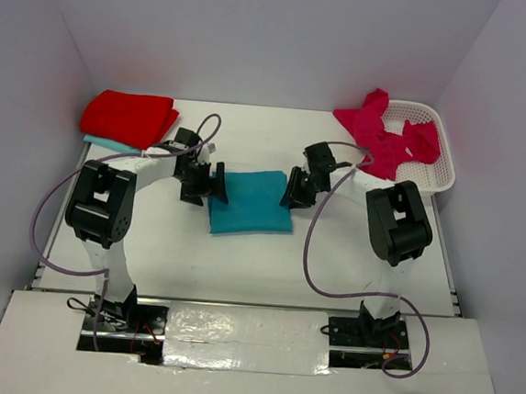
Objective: Fold and stack the t-shirts
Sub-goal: Put the neatly folded tshirt into the corner of the board with the left arm
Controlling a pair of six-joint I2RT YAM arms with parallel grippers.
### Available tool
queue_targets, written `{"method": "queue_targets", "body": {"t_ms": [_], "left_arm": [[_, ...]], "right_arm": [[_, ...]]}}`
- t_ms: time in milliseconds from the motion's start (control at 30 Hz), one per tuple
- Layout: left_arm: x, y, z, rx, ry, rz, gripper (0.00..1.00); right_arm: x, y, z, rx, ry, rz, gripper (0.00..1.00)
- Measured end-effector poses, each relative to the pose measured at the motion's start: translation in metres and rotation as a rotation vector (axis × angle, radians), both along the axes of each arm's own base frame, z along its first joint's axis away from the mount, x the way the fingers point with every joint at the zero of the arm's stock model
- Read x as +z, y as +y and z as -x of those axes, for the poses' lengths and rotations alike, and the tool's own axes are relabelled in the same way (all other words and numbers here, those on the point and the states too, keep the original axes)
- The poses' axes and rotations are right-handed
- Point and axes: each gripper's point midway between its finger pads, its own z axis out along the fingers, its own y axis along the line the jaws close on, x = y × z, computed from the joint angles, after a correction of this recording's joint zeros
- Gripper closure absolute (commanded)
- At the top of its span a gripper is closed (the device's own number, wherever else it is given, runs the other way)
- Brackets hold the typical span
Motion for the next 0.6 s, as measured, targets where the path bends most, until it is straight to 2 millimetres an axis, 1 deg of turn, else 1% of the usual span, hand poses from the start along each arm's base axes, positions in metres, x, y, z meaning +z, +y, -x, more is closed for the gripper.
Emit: {"method": "queue_targets", "body": {"t_ms": [67, 167, 200, 267, 300, 367, 400, 433, 467, 500, 533, 600], "left_arm": [[0.000, 0.000, -0.003, 0.017, -0.004, 0.012, 0.00], [0.000, -0.004, -0.004, 0.028, -0.012, 0.052, 0.01], [0.000, -0.008, -0.005, 0.028, -0.014, 0.073, 0.01], [0.001, -0.019, -0.005, 0.013, -0.020, 0.114, 0.04], [0.000, -0.026, -0.005, 0.006, -0.018, 0.145, 0.14], [-0.002, -0.040, -0.004, -0.013, -0.012, 0.210, 0.29], [-0.003, -0.045, -0.003, -0.019, 0.000, 0.241, 0.38], [-0.005, -0.049, -0.002, -0.022, 0.013, 0.264, 0.72], [-0.009, -0.049, -0.002, -0.018, 0.026, 0.278, 0.88], [-0.016, -0.047, -0.002, -0.007, 0.044, 0.275, 1.00], [-0.017, -0.047, 0.001, -0.012, 0.074, 0.312, 1.00], [-0.015, -0.041, -0.002, -0.003, 0.083, 0.309, 1.00]], "right_arm": [[-0.007, 0.000, 0.004, -0.004, 0.022, 0.004, 0.59], [-0.007, 0.003, 0.005, -0.004, 0.024, -0.003, 0.60], [-0.007, 0.004, 0.005, -0.003, 0.023, -0.007, 0.60], [-0.008, 0.008, 0.005, -0.002, 0.024, -0.022, 0.61], [-0.008, 0.010, 0.005, -0.002, 0.026, -0.030, 0.62], [-0.007, 0.013, 0.005, -0.003, 0.029, -0.048, 0.63], [-0.008, 0.014, 0.006, -0.003, 0.029, -0.053, 0.63], [-0.008, 0.014, 0.006, -0.006, 0.030, -0.059, 0.63], [-0.008, 0.015, 0.006, -0.006, 0.031, -0.066, 0.63], [-0.007, 0.016, 0.006, -0.007, 0.031, -0.072, 0.63], [-0.008, 0.017, 0.007, -0.007, 0.032, -0.076, 0.63], [-0.008, 0.018, 0.007, -0.005, 0.033, -0.085, 0.63]]}}
